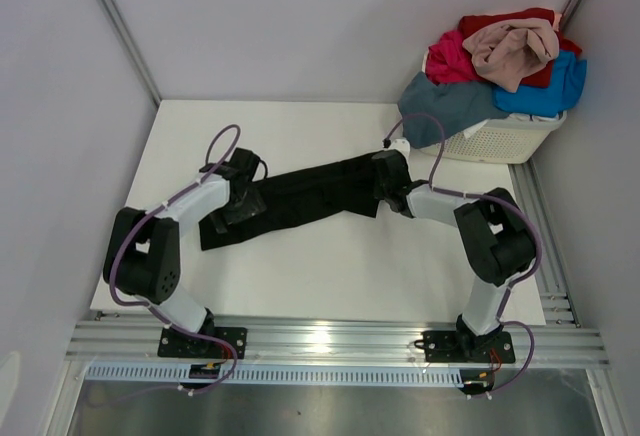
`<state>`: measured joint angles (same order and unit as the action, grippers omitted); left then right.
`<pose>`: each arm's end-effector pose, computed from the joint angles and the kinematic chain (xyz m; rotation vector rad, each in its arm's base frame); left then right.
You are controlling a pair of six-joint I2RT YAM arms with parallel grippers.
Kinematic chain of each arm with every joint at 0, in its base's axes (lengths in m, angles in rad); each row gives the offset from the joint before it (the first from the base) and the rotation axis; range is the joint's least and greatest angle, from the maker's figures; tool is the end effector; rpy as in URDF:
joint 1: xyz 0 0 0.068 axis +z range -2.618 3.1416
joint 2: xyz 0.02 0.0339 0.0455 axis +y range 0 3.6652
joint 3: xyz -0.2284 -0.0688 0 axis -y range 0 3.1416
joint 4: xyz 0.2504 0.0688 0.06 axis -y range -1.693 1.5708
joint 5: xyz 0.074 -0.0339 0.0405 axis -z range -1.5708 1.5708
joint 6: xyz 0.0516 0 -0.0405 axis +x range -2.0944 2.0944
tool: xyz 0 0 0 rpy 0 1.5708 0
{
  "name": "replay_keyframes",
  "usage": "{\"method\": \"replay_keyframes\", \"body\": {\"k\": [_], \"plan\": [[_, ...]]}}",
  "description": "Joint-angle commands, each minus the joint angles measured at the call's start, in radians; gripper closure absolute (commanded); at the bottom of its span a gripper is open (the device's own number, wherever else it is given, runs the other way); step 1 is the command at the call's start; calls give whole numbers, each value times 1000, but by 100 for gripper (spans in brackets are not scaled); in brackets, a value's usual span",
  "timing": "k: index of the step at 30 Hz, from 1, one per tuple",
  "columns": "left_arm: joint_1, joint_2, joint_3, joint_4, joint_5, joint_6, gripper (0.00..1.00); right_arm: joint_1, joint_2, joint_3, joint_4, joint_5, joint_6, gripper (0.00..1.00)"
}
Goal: Fold and stack the t-shirts
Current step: Fold the other side of the tshirt into a rectangle
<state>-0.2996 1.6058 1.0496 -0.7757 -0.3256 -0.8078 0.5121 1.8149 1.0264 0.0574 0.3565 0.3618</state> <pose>0.2929 -0.0732 0.1411 -0.7469 2.6592 0.2115 0.3447 0.1731 0.1181 0.0115 2.2474 0.0575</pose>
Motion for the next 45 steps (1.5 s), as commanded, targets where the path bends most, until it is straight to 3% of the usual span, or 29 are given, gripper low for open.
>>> {"method": "replay_keyframes", "body": {"k": [1, 6, 20, 31, 33, 34, 35, 37, 40, 45], "plan": [[-39, -52, -16, 12, 13, -18, 13, -11, 20, 55, 47, -8, 17, 88], [-88, -53, -43, 19, 11, -24, 13, -14, 15, 60, 84, -37, 14, 100], [-147, -40, -49, -5, -6, -44, 13, -24, 57, 193, 95, -42, -47, 100], [-164, -37, -60, -27, -20, -54, 14, -24, 219, 351, 39, -25, -81, 100], [-164, -26, -68, -30, -27, -57, 14, -26, 227, 357, 13, -18, -75, 88], [-164, -23, -66, -31, -29, -60, 14, -26, 228, 357, 4, -8, -72, 76], [-164, -18, -62, -37, -35, -68, 14, -26, 225, 354, -16, 1, -69, 54], [-164, -15, -59, -42, -36, -73, 14, -26, 218, 350, -33, 9, -82, 33], [-164, -20, -48, -56, -56, -87, 14, -24, 210, 370, -86, 8, -121, 24], [-154, -21, 0, -91, -107, -74, 14, -27, 89, 308, -35, 47, -118, 22]]}}
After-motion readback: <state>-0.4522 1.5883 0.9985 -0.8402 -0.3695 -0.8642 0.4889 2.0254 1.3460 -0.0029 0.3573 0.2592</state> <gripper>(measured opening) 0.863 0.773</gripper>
